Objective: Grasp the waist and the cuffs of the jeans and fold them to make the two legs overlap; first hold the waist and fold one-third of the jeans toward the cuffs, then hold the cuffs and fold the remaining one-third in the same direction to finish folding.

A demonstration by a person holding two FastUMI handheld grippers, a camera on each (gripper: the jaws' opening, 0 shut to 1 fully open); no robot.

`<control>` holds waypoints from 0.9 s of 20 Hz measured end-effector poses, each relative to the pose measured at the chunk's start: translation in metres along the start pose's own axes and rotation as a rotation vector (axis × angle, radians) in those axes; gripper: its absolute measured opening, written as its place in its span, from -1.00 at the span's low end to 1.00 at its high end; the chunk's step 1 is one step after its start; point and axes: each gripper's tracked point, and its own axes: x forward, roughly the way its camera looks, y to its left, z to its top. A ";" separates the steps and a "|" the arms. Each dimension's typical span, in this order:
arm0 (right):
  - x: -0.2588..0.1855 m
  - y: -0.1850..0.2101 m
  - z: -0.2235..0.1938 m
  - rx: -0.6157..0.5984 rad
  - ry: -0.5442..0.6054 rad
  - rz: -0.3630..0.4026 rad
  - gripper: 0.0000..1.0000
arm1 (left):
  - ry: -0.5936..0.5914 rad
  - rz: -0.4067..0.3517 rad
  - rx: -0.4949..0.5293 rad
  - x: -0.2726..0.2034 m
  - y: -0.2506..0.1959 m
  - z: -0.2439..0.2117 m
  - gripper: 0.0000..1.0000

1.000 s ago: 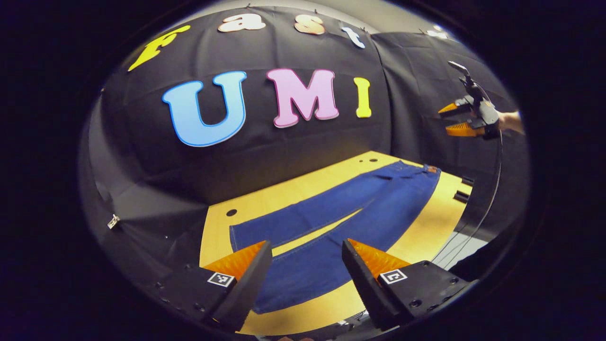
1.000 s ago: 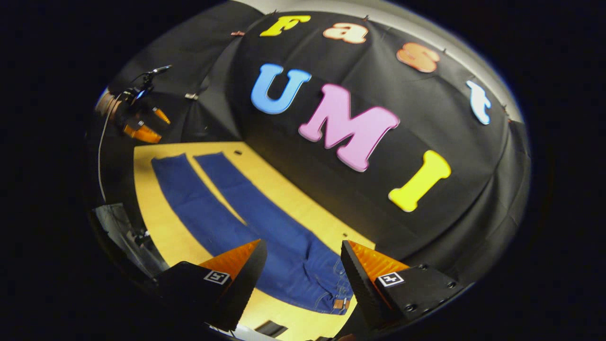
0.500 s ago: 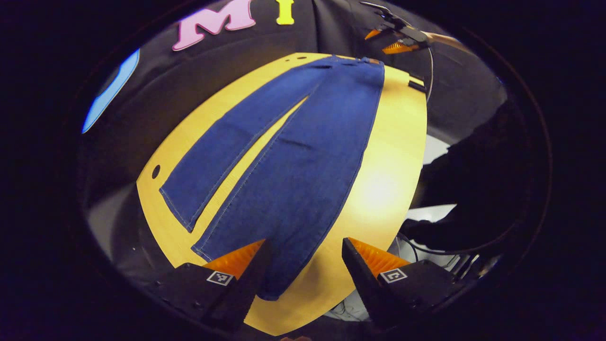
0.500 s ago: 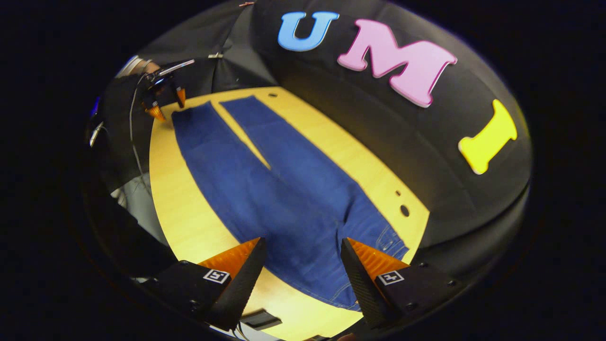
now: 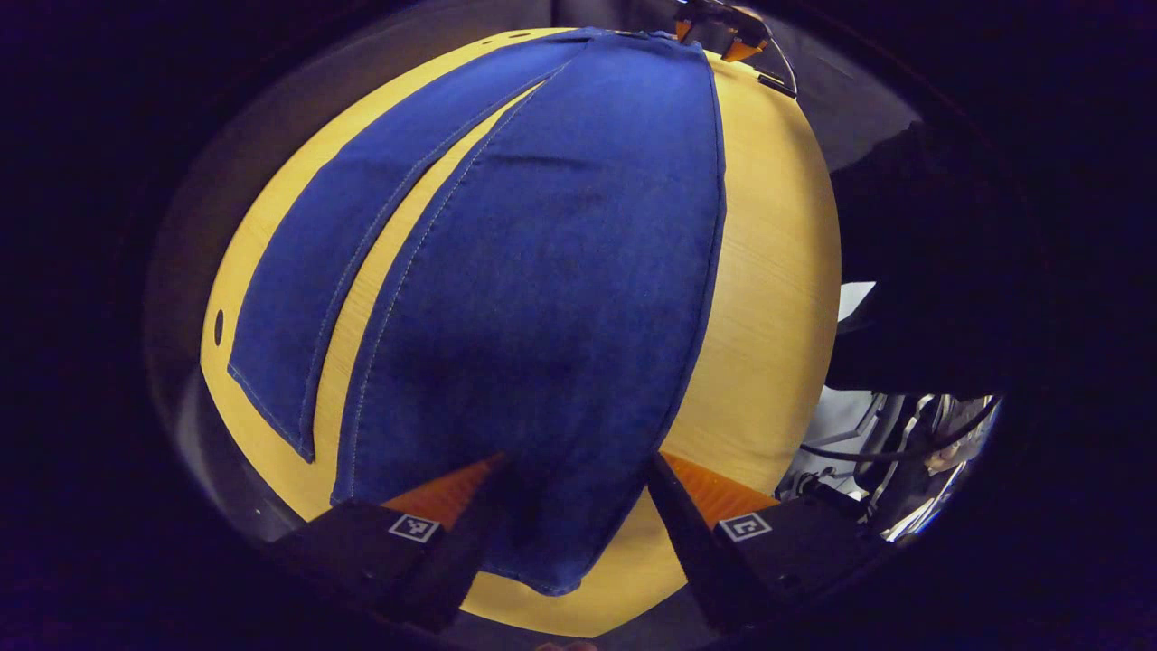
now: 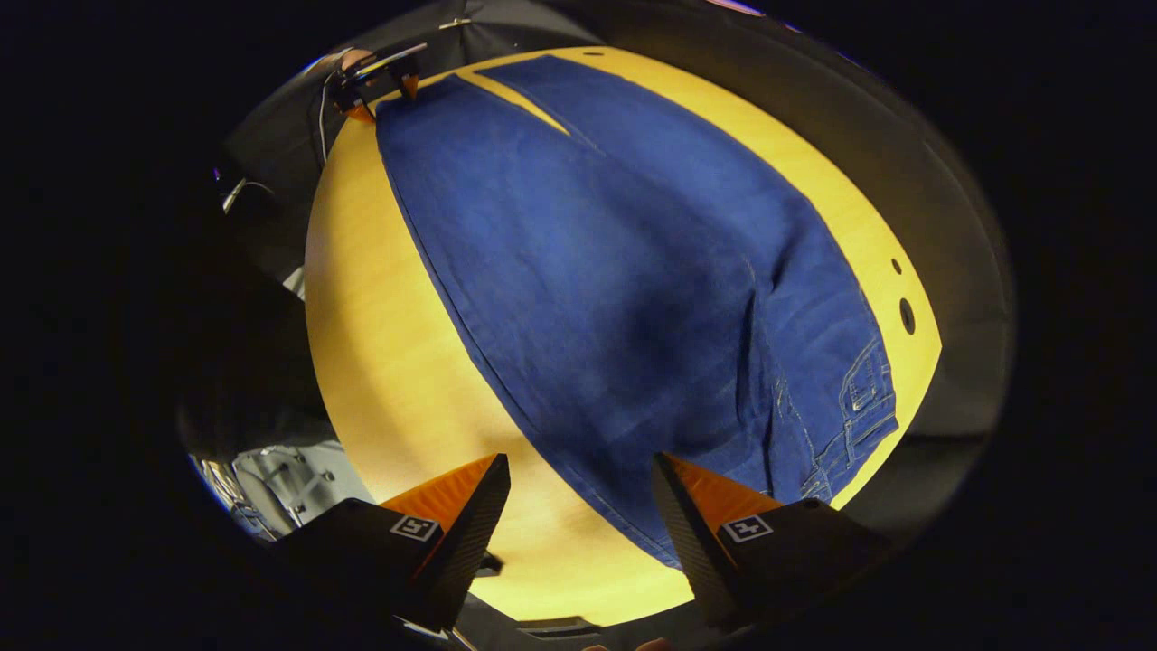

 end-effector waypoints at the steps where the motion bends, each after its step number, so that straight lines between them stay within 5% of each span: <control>1: 0.005 -0.011 -0.008 0.005 0.027 0.003 0.94 | 0.003 0.003 0.005 -0.001 -0.001 0.001 0.94; 11: 0.025 -0.029 -0.028 0.013 0.128 -0.019 0.86 | -0.043 0.024 -0.059 0.001 0.005 0.009 0.92; 13: 0.024 -0.041 -0.023 0.037 0.127 -0.044 0.55 | -0.053 0.038 -0.132 0.003 0.021 0.013 0.48; 14: 0.026 -0.047 -0.016 0.040 0.109 -0.064 0.18 | -0.060 0.044 -0.161 0.002 0.028 0.010 0.34; 16: 0.024 -0.045 -0.014 0.073 0.114 -0.058 -0.56 | -0.056 0.045 -0.207 0.002 0.035 0.010 -0.31; 17: 0.023 -0.047 -0.015 0.084 0.121 -0.061 -0.57 | -0.050 0.026 -0.221 -0.001 0.035 0.014 -0.70; 18: 0.023 -0.052 -0.011 0.124 0.110 -0.064 -0.68 | -0.041 0.016 -0.239 0.001 0.038 0.010 -0.78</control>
